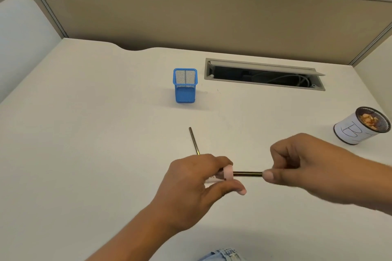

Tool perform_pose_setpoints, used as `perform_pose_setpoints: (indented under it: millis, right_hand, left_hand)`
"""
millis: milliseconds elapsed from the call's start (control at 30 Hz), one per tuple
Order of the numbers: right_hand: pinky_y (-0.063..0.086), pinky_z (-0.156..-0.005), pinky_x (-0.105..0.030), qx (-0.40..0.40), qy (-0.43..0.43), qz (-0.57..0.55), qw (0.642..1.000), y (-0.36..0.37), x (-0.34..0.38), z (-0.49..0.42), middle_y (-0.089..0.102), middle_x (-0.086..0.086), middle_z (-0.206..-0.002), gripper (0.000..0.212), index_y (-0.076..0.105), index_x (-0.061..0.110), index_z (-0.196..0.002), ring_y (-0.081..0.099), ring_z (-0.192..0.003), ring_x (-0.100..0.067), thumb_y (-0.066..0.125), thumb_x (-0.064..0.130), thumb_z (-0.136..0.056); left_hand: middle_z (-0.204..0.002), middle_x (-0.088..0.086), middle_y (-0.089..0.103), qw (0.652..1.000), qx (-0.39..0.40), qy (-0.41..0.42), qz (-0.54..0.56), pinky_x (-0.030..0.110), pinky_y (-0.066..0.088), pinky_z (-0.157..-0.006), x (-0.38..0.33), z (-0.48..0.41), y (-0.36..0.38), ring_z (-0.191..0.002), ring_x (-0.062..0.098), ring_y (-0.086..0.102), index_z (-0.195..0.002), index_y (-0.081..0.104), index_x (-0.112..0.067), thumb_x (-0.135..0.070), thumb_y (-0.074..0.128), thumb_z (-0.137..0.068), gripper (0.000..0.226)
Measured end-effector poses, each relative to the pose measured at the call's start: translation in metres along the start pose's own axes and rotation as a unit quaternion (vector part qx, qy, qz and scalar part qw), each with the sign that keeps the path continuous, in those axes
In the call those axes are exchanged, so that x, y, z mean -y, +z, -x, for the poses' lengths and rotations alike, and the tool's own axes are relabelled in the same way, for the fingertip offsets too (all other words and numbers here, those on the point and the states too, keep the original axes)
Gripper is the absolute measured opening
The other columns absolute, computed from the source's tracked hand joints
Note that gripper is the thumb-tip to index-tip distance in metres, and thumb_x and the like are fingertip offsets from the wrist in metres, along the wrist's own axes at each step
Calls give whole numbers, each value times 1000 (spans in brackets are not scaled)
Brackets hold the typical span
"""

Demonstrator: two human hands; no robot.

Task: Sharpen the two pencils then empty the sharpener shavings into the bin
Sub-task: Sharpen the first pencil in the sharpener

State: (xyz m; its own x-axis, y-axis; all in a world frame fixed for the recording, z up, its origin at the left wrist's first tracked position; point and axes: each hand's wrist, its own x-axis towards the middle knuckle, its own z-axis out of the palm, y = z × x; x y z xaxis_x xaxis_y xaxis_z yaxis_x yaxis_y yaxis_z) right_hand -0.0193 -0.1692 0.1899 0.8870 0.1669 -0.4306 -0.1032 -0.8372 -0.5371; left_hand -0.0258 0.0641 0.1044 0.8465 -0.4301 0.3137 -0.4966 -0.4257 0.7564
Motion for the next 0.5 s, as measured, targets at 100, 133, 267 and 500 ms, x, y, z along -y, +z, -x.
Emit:
perform_pose_setpoints:
  millis: [100,133,267,500]
  right_hand:
    - [33,-42,-18,79,53,-55,994,-4,-4,-5,56,8,-47,36,56,27,-59,40,-40,-6,72,46,-84]
    - [36,-43,-19,60,34,-18,997,-2,-5,-5,61,8,-51,32,56,29,-65,45,-41,-6,69,52,-84]
    - [37,-46,-19,-107,-168,263,944,1,-2,0,65,21,-74,28,50,40,-86,56,-62,-5,49,68,-83]
    - [41,-38,-35,-242,-382,380,807,1,-6,-6,59,1,-58,32,64,16,-73,50,-46,-27,56,34,-98]
  left_hand:
    - [-83,-16,68,1000,22,7,1,16,48,-68,4,2,3,-77,-10,58,-92,67,-31,-56,64,-88,25]
    - [-81,-16,68,999,27,-16,15,16,47,-65,4,1,2,-74,-6,59,-90,66,-33,-59,64,-86,26]
    - [-73,-10,66,989,19,-90,118,23,34,-51,6,-3,0,-55,13,38,-83,66,-36,-67,65,-78,32]
    - [-83,-16,78,975,21,-85,203,35,43,-50,2,-4,2,-60,31,43,-85,61,-25,-41,63,-93,18]
